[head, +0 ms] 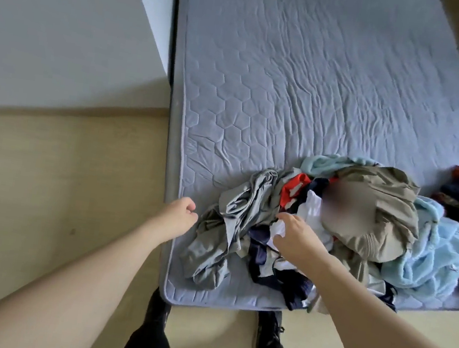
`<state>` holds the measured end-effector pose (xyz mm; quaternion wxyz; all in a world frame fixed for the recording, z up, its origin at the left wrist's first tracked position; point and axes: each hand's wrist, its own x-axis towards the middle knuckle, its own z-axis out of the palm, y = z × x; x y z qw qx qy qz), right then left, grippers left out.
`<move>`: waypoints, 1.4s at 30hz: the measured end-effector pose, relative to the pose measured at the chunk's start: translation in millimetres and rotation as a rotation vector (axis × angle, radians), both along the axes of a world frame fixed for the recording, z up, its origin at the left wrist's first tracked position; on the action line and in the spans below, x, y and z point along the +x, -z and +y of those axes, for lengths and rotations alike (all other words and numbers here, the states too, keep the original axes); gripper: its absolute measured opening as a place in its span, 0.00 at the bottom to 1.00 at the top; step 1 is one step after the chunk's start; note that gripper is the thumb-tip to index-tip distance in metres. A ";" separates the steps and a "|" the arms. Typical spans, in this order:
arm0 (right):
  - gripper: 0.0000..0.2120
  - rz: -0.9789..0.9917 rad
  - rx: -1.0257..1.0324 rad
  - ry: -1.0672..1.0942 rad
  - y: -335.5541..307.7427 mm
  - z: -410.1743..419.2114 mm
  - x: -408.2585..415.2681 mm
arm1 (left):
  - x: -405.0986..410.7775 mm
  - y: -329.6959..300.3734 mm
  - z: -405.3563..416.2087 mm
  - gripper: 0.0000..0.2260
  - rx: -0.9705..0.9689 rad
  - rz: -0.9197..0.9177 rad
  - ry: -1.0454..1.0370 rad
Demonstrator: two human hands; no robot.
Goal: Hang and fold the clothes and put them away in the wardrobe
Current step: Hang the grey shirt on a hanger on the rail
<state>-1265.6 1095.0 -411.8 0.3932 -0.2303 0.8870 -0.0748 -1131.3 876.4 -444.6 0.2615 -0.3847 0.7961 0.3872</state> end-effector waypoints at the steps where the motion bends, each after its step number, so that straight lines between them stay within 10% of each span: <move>1: 0.25 -0.017 0.008 -0.026 22.4 4.2 -14.4 | -11.3 20.5 11.4 0.07 0.023 -0.031 -0.046; 12: 0.37 0.140 -0.036 -0.296 273.7 -24.0 -99.2 | -86.0 260.0 82.2 0.17 0.163 -0.132 -0.403; 17: 0.43 0.206 0.098 -0.441 312.3 -60.8 -103.8 | -68.4 236.4 62.5 0.10 0.224 0.343 -0.921; 21: 0.20 0.245 -0.018 -0.515 294.3 -94.5 -110.1 | -46.5 188.7 28.7 0.12 0.141 0.469 -1.057; 27: 0.08 0.068 -0.092 -0.507 209.0 -148.1 -105.6 | -3.8 152.2 -4.1 0.04 -0.518 0.051 -0.592; 29: 0.09 0.094 -0.155 -0.494 179.2 -163.2 -107.4 | -0.6 149.7 9.8 0.14 -0.646 0.182 -0.403; 33: 0.09 0.004 -0.306 -0.469 134.1 -179.2 -113.3 | -34.1 149.5 41.0 0.29 -0.302 0.254 -0.167; 38: 0.23 -0.234 -0.375 -0.325 140.3 -174.6 -134.9 | -68.8 179.0 23.3 0.11 0.066 0.157 -0.728; 42: 0.29 -0.118 -0.131 -0.336 190.9 -136.6 -157.0 | -68.0 198.0 24.1 0.05 -0.169 0.088 -0.347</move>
